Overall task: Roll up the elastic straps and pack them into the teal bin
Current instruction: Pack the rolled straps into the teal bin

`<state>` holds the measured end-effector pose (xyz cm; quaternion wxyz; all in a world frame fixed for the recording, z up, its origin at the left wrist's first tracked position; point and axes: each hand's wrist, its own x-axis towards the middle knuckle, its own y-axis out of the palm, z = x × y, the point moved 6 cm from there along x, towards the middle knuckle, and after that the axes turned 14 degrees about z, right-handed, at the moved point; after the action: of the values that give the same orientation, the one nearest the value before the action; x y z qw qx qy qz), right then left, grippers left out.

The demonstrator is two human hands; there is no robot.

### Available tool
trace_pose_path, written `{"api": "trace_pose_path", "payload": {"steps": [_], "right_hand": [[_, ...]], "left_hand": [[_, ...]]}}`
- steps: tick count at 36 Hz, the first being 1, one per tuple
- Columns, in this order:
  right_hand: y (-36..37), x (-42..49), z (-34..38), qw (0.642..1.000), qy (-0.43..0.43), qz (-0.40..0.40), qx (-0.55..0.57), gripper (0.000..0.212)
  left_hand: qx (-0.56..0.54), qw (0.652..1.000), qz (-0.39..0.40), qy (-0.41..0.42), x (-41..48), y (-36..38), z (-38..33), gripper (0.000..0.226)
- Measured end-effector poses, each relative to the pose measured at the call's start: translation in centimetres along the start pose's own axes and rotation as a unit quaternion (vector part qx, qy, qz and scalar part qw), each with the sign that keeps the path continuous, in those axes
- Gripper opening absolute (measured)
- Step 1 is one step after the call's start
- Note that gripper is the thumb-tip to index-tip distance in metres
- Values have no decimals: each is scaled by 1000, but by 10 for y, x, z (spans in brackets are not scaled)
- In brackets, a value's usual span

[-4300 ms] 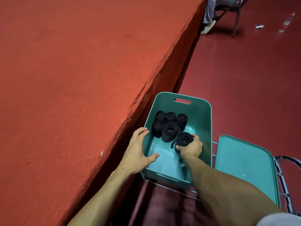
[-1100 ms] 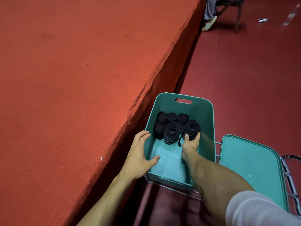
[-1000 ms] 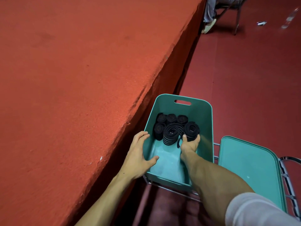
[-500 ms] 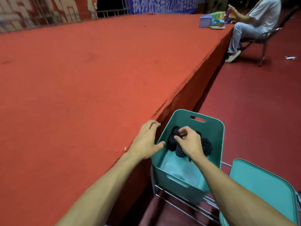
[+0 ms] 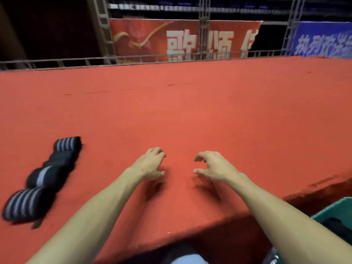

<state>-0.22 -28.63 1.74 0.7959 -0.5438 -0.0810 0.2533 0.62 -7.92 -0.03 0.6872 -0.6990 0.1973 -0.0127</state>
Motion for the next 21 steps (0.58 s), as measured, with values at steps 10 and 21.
{"api": "trace_pose_path", "payload": {"steps": [10,21], "right_hand": [[46,138,167,982,-165,84,-40,44],[104,178,236,962,-247,112,14,37]], "left_hand": [[-8,984,0,-179,-101,1,200,67],[-52,984,36,-169,-170,1,278,35]]}}
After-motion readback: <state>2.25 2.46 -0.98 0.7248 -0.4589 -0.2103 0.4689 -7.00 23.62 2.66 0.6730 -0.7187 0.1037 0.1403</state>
